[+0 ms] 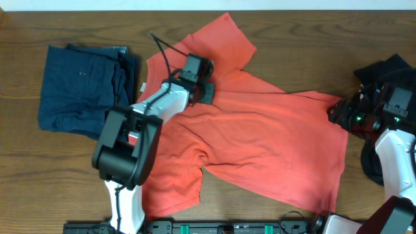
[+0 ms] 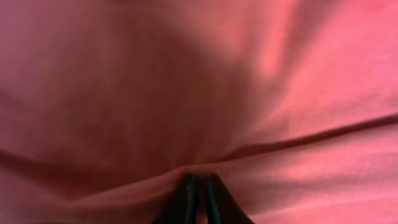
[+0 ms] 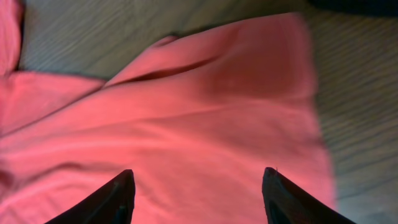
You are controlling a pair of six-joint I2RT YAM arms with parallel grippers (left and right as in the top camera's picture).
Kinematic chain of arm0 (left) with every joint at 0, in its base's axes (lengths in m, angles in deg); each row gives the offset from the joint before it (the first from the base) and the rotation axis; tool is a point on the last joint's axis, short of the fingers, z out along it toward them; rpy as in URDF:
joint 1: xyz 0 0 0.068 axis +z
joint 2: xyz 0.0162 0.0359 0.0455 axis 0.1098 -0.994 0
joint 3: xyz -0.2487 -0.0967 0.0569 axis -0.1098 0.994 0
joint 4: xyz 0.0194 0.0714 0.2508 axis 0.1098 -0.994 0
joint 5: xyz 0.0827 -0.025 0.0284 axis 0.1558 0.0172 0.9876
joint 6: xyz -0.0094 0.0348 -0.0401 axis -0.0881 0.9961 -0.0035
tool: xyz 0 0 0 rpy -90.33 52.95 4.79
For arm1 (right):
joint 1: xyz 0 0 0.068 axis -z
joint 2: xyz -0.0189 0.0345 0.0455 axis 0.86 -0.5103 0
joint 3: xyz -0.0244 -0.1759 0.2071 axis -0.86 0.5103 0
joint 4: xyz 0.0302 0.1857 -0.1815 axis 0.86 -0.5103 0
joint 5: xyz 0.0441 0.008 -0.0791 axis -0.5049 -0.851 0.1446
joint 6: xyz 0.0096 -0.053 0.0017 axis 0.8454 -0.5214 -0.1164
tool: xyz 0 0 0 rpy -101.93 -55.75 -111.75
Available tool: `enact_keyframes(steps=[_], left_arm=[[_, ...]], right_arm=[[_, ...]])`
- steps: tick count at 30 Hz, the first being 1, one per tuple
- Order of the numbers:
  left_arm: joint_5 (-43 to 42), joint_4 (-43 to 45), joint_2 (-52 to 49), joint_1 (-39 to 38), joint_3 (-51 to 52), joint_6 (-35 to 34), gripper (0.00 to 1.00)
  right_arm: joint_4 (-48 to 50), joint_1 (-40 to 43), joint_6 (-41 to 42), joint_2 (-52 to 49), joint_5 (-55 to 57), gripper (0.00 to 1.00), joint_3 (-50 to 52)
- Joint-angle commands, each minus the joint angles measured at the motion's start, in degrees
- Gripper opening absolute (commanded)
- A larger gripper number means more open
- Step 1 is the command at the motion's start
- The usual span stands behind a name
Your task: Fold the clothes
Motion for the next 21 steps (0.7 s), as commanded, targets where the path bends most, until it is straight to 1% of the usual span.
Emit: enact_keyframes(steps=[1,4,6,8,10,11,13,16,18,21], left_arm=[[7.28,-6.93,-3.58,5.18,3.06,-2.64,0.09],[3.63,-7.98,-3.3,7.39,3.06,-2.62,0.09],[2.75,-7.89,-2.8,8.22,3.06,-2.62,0.09],[2.56,-7.37,-1.7,8.63,3.04,-2.56,0.12],[1.27,-6.43,0.07,8.68,2.95,-0.55,0.15],[0.11,-5.84,1.05,8.66,2.95,0.79,0.22],[-3.21,-4.2,3.65,8.37,2.91,3.06,0.29],[-6.29,-0.94,6.43,7.72,2.91,4.52,0.4],[-6.54,1.86,7.15,7.1,2.91,4.76,0.43],[-6.56,6.54,6.78,5.57,2.91,5.49,0.45]], right_arm=[[1.03,-1.51,-1.77,-0.09,1.57,0.65,-0.07],[3.04,-3.34,-3.37,-1.92,1.86,0.67,-0.07],[4.48,-4.76,-4.22,-3.85,6.43,0.7,-0.07],[6.45,-5.09,-3.23,-5.68,11.98,0.69,-0.07],[9.99,-4.74,-2.51,-7.54,13.97,0.7,-0.07],[11.89,-4.59,-2.49,-8.48,13.6,0.71,-0.07],[15.3,-4.57,-2.47,-10.36,11.58,0.71,-0.07],[17.99,-4.57,-0.42,-13.27,8.33,0.7,-0.07],[18.6,-4.76,0.09,-15.63,5.14,0.67,-0.07],[17.44,-5.46,0.04,-18.86,2.34,0.68,-0.07]])
